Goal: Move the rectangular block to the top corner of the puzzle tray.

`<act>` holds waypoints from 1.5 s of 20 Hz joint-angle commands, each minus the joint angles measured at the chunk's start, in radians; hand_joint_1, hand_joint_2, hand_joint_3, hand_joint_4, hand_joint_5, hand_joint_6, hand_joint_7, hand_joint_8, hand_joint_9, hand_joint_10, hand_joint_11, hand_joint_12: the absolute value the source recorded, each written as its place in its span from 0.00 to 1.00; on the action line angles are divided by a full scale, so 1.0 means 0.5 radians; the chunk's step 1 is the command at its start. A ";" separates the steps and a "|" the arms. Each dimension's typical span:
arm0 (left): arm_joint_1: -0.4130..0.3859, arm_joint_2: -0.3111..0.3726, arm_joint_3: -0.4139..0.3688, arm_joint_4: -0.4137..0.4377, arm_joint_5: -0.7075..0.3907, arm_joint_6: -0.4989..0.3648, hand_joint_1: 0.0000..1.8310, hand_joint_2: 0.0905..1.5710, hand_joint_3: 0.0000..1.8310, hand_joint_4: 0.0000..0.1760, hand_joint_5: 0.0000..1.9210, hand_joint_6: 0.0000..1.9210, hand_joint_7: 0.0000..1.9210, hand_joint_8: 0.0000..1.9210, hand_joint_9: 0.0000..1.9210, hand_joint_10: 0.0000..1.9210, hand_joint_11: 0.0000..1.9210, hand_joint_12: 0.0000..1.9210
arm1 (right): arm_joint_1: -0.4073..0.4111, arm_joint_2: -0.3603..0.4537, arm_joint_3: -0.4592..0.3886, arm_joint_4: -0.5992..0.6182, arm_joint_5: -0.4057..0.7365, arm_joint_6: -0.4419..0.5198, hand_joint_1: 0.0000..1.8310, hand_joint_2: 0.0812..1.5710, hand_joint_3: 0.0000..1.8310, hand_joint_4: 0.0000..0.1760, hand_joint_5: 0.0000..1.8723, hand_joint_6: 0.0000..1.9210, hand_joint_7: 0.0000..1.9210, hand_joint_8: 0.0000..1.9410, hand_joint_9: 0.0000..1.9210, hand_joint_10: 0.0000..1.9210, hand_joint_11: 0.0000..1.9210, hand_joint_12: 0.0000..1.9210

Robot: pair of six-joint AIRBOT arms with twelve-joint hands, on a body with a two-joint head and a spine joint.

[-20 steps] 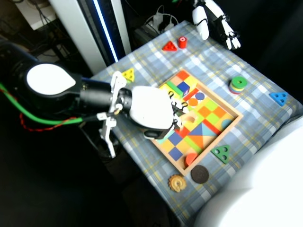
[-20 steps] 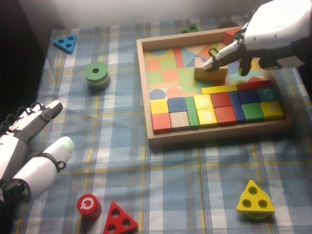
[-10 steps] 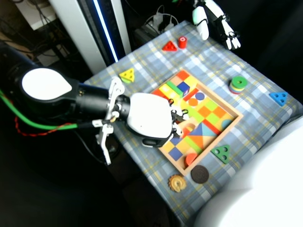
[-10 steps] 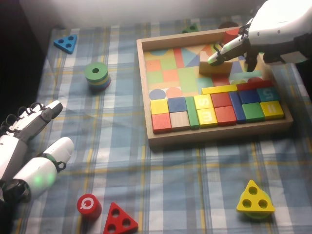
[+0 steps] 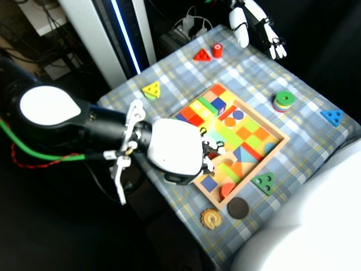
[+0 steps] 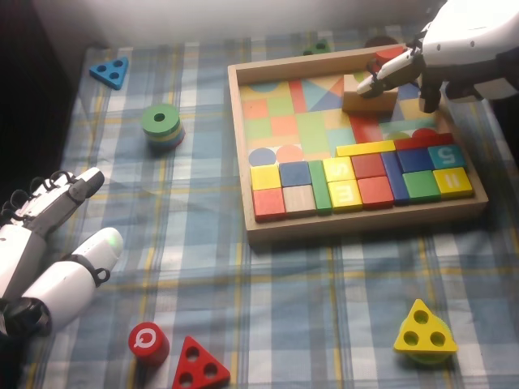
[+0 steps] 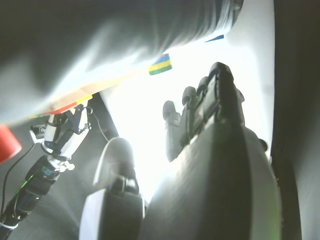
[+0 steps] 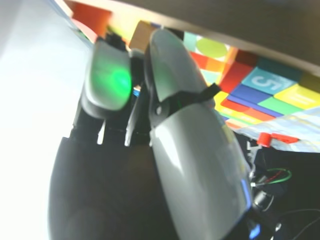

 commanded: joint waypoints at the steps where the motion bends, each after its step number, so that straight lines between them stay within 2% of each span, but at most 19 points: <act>1: -0.009 0.016 -0.001 0.086 -0.213 -0.013 0.22 0.87 0.00 0.31 0.17 0.00 0.08 0.00 0.00 0.00 0.00 0.00 | 0.025 0.006 0.020 0.057 -0.045 -0.012 0.91 0.73 0.00 0.17 0.17 0.00 0.65 1.00 0.76 1.00 0.80 1.00; 2: -0.009 0.016 -0.001 0.086 -0.213 -0.013 0.22 0.87 0.00 0.30 0.17 0.00 0.08 0.00 0.00 0.00 0.00 0.00 | 0.025 0.006 0.023 0.052 -0.051 -0.012 0.92 0.74 0.00 0.35 0.17 0.00 0.63 1.00 0.76 1.00 0.80 1.00; 3: -0.009 0.016 -0.001 0.086 -0.212 -0.013 0.20 0.87 0.00 0.42 0.17 0.00 0.07 0.00 0.00 0.00 0.00 0.00 | 0.025 0.006 0.032 0.042 -0.063 -0.012 0.91 0.73 0.00 0.14 0.17 0.00 0.62 1.00 0.74 1.00 0.78 1.00; 4: -0.009 0.016 -0.001 0.086 -0.212 -0.013 0.20 0.87 0.00 0.38 0.17 0.00 0.08 0.00 0.00 0.00 0.00 0.00 | 0.025 0.006 0.040 0.042 -0.069 -0.012 0.91 0.73 0.00 0.02 0.18 0.00 0.64 1.00 0.75 1.00 0.78 1.00; 5: -0.009 0.016 0.000 0.086 -0.212 -0.013 0.20 0.87 0.00 0.40 0.16 0.00 0.08 0.00 0.00 0.00 0.00 0.00 | 0.025 0.008 0.044 0.042 -0.075 -0.012 0.93 0.73 0.00 0.00 0.17 0.00 0.64 1.00 0.76 1.00 0.79 1.00; 6: -0.009 0.017 0.000 0.086 -0.212 -0.013 0.20 0.87 0.00 0.36 0.17 0.00 0.08 0.00 0.00 0.00 0.00 0.00 | 0.025 0.012 0.044 0.042 -0.078 -0.012 0.93 0.73 0.00 0.00 0.18 0.00 0.65 1.00 0.76 1.00 0.79 1.00; 8: -0.009 0.018 -0.001 0.086 -0.213 -0.013 0.20 0.87 0.00 0.42 0.17 0.00 0.08 0.00 0.00 0.00 0.00 0.00 | 0.024 0.014 0.044 0.041 -0.083 -0.012 0.92 0.73 0.00 0.14 0.18 0.00 0.64 1.00 0.75 1.00 0.78 1.00; 9: -0.009 0.018 -0.001 0.086 -0.213 -0.013 0.20 0.87 0.00 0.40 0.17 0.00 0.08 0.00 0.00 0.00 0.00 0.00 | 0.024 0.016 0.044 0.039 -0.086 -0.012 0.93 0.73 0.00 0.13 0.18 0.00 0.63 1.00 0.75 1.00 0.78 1.00; 10: -0.009 0.019 -0.001 0.086 -0.213 -0.013 0.20 0.87 0.00 0.35 0.17 0.00 0.08 0.00 0.00 0.00 0.00 0.00 | 0.024 0.019 0.044 0.035 -0.092 -0.012 0.93 0.73 0.00 0.00 0.18 0.00 0.63 1.00 0.75 1.00 0.78 1.00; 11: -0.009 0.019 -0.001 0.086 -0.212 -0.013 0.20 0.87 0.00 0.33 0.17 0.00 0.08 0.00 0.00 0.00 0.00 0.00 | 0.024 0.024 0.044 0.030 -0.099 -0.012 0.93 0.73 0.00 0.00 0.18 0.00 0.62 1.00 0.74 1.00 0.78 1.00; 12: -0.009 0.019 -0.001 0.086 -0.212 -0.013 0.20 0.87 0.00 0.39 0.16 0.00 0.07 0.00 0.00 0.00 0.00 0.00 | 0.024 0.026 0.045 0.021 -0.108 -0.012 0.92 0.73 0.00 0.00 0.18 0.00 0.60 1.00 0.73 1.00 0.77 1.00; 13: -0.009 0.019 -0.002 0.086 -0.211 -0.013 0.21 0.87 0.00 0.39 0.16 0.00 0.07 0.00 0.00 0.00 0.00 0.00 | 0.024 0.026 0.050 0.020 -0.115 -0.012 0.93 0.73 0.00 0.00 0.18 0.00 0.61 1.00 0.74 1.00 0.78 1.00; 14: -0.009 0.019 -0.002 0.085 -0.210 -0.013 0.21 0.87 0.00 0.33 0.17 0.00 0.08 0.00 0.00 0.00 0.00 0.00 | 0.025 0.027 0.055 0.029 -0.116 -0.012 0.92 0.74 0.00 0.00 0.18 0.00 0.62 1.00 0.75 1.00 0.79 1.00; 16: -0.009 0.018 -0.002 0.084 -0.211 -0.013 0.21 0.87 0.00 0.31 0.17 0.00 0.08 0.00 0.00 0.00 0.00 0.00 | 0.031 0.031 0.056 0.065 -0.116 -0.012 0.91 0.75 0.00 0.00 0.17 0.00 0.64 1.00 0.77 1.00 0.81 1.00; 22: -0.009 0.018 -0.002 0.083 -0.212 -0.013 0.20 0.87 0.00 0.38 0.17 0.00 0.08 0.00 0.00 0.00 0.00 0.00 | 0.081 0.066 0.030 0.135 -0.115 -0.013 0.97 0.72 0.00 0.00 0.18 0.00 0.70 1.00 0.80 1.00 0.83 1.00; 24: -0.007 0.017 -0.003 0.080 -0.212 -0.013 0.22 0.87 0.00 0.30 0.17 0.00 0.08 0.00 0.00 0.00 0.00 0.00 | 0.083 0.072 0.025 0.194 -0.106 -0.013 0.97 0.72 0.00 0.00 0.18 0.00 0.71 1.00 0.81 1.00 0.84 1.00; 26: -0.006 0.017 -0.003 0.078 -0.212 -0.013 0.20 0.87 0.00 0.36 0.16 0.00 0.07 0.00 0.00 0.00 0.00 0.00 | 0.089 0.080 0.010 0.203 -0.092 -0.013 0.98 0.72 0.00 0.00 0.19 0.00 0.70 1.00 0.82 1.00 0.85 1.00; 27: -0.006 0.017 -0.002 0.078 -0.211 -0.013 0.20 0.87 0.00 0.35 0.17 0.00 0.08 0.00 0.00 0.00 0.00 0.00 | 0.089 0.088 -0.002 0.186 -0.092 -0.013 0.98 0.72 0.00 0.00 0.19 0.00 0.66 1.00 0.80 1.00 0.83 1.00; 30: -0.006 0.017 -0.001 0.078 -0.205 -0.013 0.20 0.87 0.00 0.32 0.17 0.00 0.09 0.00 0.01 0.00 0.00 0.00 | 0.087 0.101 -0.019 0.136 -0.092 -0.012 0.98 0.72 0.00 0.00 0.18 0.00 0.67 1.00 0.78 1.00 0.81 1.00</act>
